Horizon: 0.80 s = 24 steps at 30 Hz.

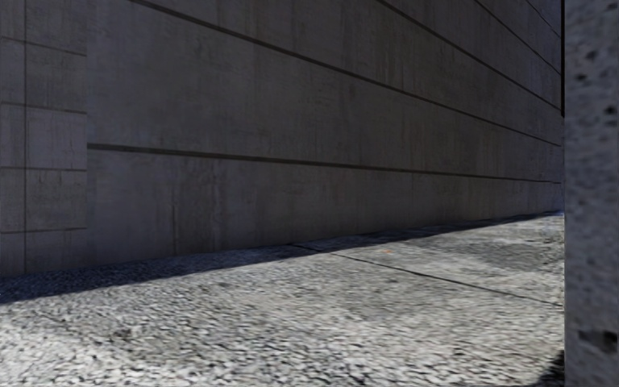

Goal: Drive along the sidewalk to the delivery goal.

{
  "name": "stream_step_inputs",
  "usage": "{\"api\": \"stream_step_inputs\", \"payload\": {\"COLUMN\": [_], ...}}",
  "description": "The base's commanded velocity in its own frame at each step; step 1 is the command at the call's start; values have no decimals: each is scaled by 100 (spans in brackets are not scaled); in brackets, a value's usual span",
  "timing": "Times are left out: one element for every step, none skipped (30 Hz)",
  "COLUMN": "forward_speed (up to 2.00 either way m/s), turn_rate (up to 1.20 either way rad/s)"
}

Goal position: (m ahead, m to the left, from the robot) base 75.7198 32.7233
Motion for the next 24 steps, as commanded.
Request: {"api": "stream_step_inputs", "payload": {"forward_speed": [200,200,200,200,200,200,200,200,200,200,200,200,200,200,200,200,200,200,200,200,200,200,200,200], "turn_rate": [-61,-61,-61,-61,-62,-62,-62,-62,-62,-62,-62,-63,-69,-75,-76,-76,-77,-77,-77,-77,-77,-77,-77,-77]}}
